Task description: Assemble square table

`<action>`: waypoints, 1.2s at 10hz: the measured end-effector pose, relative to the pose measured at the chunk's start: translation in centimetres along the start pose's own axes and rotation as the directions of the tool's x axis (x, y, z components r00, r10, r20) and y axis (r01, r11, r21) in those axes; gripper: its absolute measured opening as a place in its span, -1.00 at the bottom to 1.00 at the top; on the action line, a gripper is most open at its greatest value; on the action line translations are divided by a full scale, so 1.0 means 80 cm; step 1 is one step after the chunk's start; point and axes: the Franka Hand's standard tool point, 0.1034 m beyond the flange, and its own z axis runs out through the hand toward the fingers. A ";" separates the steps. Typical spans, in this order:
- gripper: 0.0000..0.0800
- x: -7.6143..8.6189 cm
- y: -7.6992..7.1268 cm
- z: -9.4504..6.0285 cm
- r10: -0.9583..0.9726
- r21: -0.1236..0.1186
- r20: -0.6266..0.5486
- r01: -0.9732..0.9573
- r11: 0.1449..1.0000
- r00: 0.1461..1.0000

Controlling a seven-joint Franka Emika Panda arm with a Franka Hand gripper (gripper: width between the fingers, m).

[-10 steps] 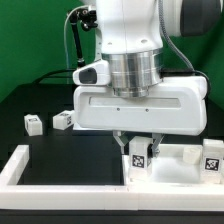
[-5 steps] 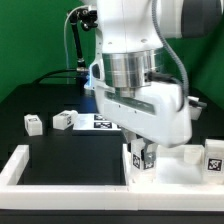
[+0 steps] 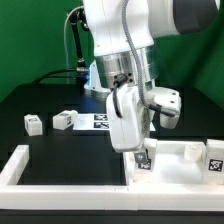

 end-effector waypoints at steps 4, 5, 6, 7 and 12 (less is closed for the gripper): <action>-0.27 0.009 0.004 0.000 0.129 -0.016 -0.059 -0.130 0.991 0.990; -0.27 0.008 0.005 0.000 0.129 -0.016 -0.057 -0.130 0.991 0.990; 0.00 0.008 0.005 0.001 0.128 -0.017 -0.057 -0.129 0.992 0.990; 0.34 0.008 0.005 0.001 0.128 -0.017 -0.057 -0.129 0.992 0.990; 0.62 -0.055 0.021 -0.054 0.074 -0.032 -0.013 -0.074 0.997 0.997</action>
Offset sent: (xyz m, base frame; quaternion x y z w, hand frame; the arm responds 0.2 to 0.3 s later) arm -0.0240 -0.0096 -0.0129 -0.0650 0.1299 0.0945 0.9849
